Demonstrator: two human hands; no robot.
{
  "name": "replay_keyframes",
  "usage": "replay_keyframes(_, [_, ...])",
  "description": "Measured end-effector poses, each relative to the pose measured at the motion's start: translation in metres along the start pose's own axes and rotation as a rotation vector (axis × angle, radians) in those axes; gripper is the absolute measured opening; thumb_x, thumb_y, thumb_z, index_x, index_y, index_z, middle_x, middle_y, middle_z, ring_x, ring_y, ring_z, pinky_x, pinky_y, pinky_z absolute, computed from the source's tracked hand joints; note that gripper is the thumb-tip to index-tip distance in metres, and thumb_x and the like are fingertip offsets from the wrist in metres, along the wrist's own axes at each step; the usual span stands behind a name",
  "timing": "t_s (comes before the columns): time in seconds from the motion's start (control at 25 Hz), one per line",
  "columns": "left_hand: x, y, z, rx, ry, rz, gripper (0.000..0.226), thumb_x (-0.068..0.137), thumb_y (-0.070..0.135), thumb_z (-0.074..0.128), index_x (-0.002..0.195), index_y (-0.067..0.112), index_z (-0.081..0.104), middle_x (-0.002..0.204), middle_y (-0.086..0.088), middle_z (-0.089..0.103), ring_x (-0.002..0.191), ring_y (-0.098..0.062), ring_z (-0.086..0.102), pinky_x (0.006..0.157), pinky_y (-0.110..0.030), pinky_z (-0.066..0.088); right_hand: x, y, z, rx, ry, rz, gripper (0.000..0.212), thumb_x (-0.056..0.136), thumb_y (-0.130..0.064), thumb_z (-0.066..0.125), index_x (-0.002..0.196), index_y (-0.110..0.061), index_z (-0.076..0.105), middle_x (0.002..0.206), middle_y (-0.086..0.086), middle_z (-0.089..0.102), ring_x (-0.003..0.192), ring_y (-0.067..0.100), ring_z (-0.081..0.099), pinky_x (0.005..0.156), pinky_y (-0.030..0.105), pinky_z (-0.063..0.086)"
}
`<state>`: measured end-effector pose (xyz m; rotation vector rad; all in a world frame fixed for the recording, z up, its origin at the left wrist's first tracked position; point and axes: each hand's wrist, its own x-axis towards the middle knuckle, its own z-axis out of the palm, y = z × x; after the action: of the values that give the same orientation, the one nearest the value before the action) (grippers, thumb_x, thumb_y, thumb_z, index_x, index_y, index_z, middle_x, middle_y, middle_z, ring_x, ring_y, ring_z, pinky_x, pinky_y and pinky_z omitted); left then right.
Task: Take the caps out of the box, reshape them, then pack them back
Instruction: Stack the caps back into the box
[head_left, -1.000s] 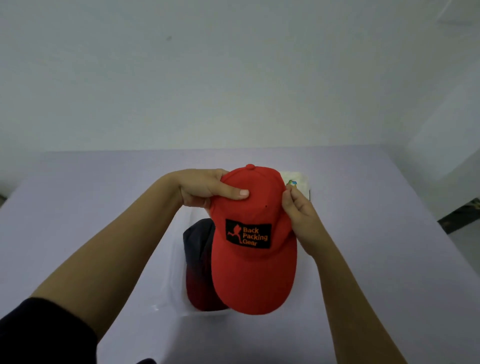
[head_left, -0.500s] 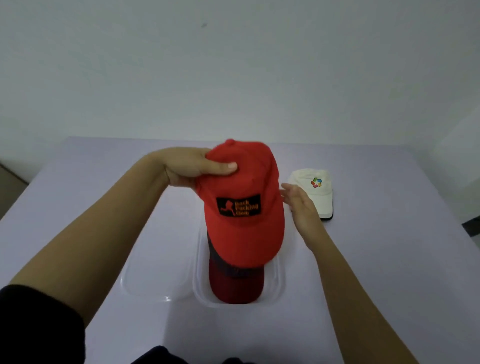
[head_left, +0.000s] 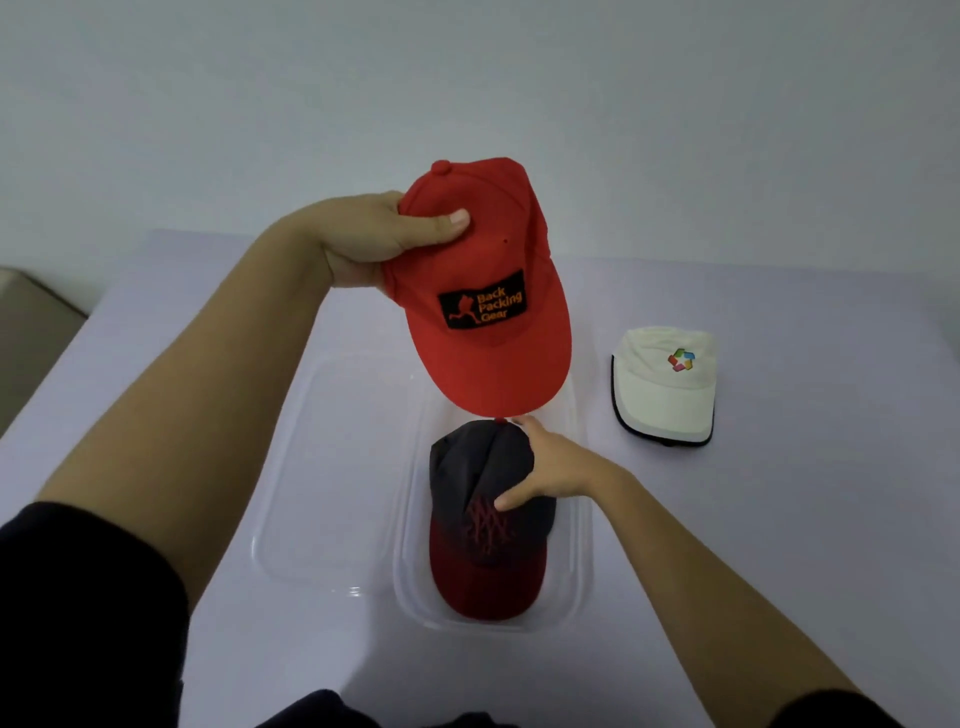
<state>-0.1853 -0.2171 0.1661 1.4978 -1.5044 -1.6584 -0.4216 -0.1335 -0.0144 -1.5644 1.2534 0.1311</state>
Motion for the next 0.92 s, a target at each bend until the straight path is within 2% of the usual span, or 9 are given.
replay_keyframes(0.08, [0.008, -0.009, 0.005, 0.044, 0.009, 0.009, 0.057, 0.075, 0.048, 0.07, 0.122, 0.019, 0.06, 0.118, -0.008, 0.069, 0.107, -0.028, 0.066, 0.092, -0.055, 0.051, -0.007, -0.004, 0.003, -0.054, 0.048, -0.051, 0.109, 0.06, -0.032, 0.087, 0.144, -0.026, 0.018, 0.144, 0.006, 0.041, 0.128, 0.026, 0.045, 0.103, 0.041, 0.044])
replay_keyframes(0.2, [0.014, -0.02, 0.012, 0.079, 0.005, 0.05, 0.048, 0.081, 0.043, 0.064, 0.12, 0.016, 0.063, 0.117, -0.01, 0.069, 0.109, -0.03, 0.065, 0.098, -0.053, 0.047, -0.03, -0.01, 0.01, -0.1, 0.078, -0.137, 0.101, 0.062, -0.032, 0.085, 0.14, -0.03, 0.021, 0.133, 0.005, 0.051, 0.115, 0.025, 0.054, 0.095, 0.039, 0.049])
replay_keyframes(0.32, [0.02, -0.03, 0.023, 0.129, -0.087, 0.033, 0.043, 0.084, 0.037, 0.061, 0.118, 0.012, 0.064, 0.116, -0.008, 0.069, 0.109, -0.024, 0.065, 0.095, -0.039, 0.052, -0.052, -0.015, 0.019, -0.185, 0.085, -0.222, 0.095, 0.065, -0.033, 0.082, 0.137, -0.035, 0.02, 0.124, 0.003, 0.056, 0.106, 0.023, 0.058, 0.089, 0.036, 0.052])
replay_keyframes(0.44, [0.028, -0.053, 0.047, 0.283, -0.231, -0.052, 0.029, 0.089, 0.034, 0.059, 0.108, 0.013, 0.068, 0.107, -0.006, 0.072, 0.097, -0.019, 0.069, 0.085, -0.027, 0.056, -0.06, -0.016, 0.025, -0.254, 0.111, -0.314, 0.091, 0.069, -0.035, 0.08, 0.138, -0.036, 0.02, 0.119, 0.001, 0.06, 0.103, 0.02, 0.059, 0.087, 0.03, 0.051])
replay_keyframes(0.56, [0.038, -0.087, 0.067, 0.317, -0.43, -0.256, 0.035, 0.091, 0.037, 0.058, 0.111, 0.009, 0.065, 0.111, -0.011, 0.07, 0.1, -0.025, 0.068, 0.092, -0.039, 0.054, -0.059, -0.013, 0.023, -0.242, 0.111, -0.335, 0.091, 0.071, -0.036, 0.078, 0.141, -0.035, 0.02, 0.104, -0.008, 0.061, 0.09, 0.01, 0.059, 0.076, 0.019, 0.045])
replay_keyframes(0.64, [0.042, -0.106, 0.074, 0.268, -0.529, -0.372, 0.033, 0.091, 0.036, 0.058, 0.111, 0.01, 0.064, 0.114, -0.013, 0.068, 0.106, -0.029, 0.066, 0.098, -0.046, 0.049, -0.055, -0.009, 0.023, -0.2, 0.099, -0.329, 0.092, 0.073, -0.037, 0.077, 0.142, -0.035, 0.017, 0.118, -0.004, 0.058, 0.102, 0.015, 0.058, 0.082, 0.022, 0.046])
replay_keyframes(0.72, [0.044, -0.119, 0.08, 0.244, -0.578, -0.442, 0.036, 0.09, 0.037, 0.058, 0.116, 0.011, 0.061, 0.119, -0.012, 0.066, 0.111, -0.029, 0.063, 0.1, -0.048, 0.047, -0.05, -0.003, 0.023, -0.12, 0.085, -0.302, 0.096, 0.073, -0.038, 0.076, 0.145, -0.035, 0.012, 0.133, -0.001, 0.052, 0.115, 0.018, 0.055, 0.095, 0.032, 0.049])
replay_keyframes(0.8, [0.045, -0.127, 0.086, 0.216, -0.57, -0.487, 0.046, 0.089, 0.042, 0.058, 0.125, 0.012, 0.056, 0.126, -0.01, 0.062, 0.114, -0.028, 0.061, 0.099, -0.047, 0.048, -0.042, 0.002, 0.021, -0.055, 0.085, -0.272, 0.099, 0.073, -0.039, 0.076, 0.146, -0.036, 0.009, 0.14, 0.0, 0.047, 0.121, 0.018, 0.052, 0.101, 0.038, 0.047])
replay_keyframes(0.92, [0.044, -0.135, 0.091, 0.184, -0.479, -0.495, 0.057, 0.085, 0.057, 0.055, 0.124, 0.016, 0.054, 0.13, -0.008, 0.058, 0.114, -0.026, 0.059, 0.1, -0.045, 0.048, -0.036, 0.005, 0.018, -0.004, 0.16, -0.253, 0.099, 0.068, -0.047, 0.078, 0.145, -0.034, 0.016, 0.144, -0.004, 0.038, 0.128, 0.014, 0.044, 0.105, 0.037, 0.043])
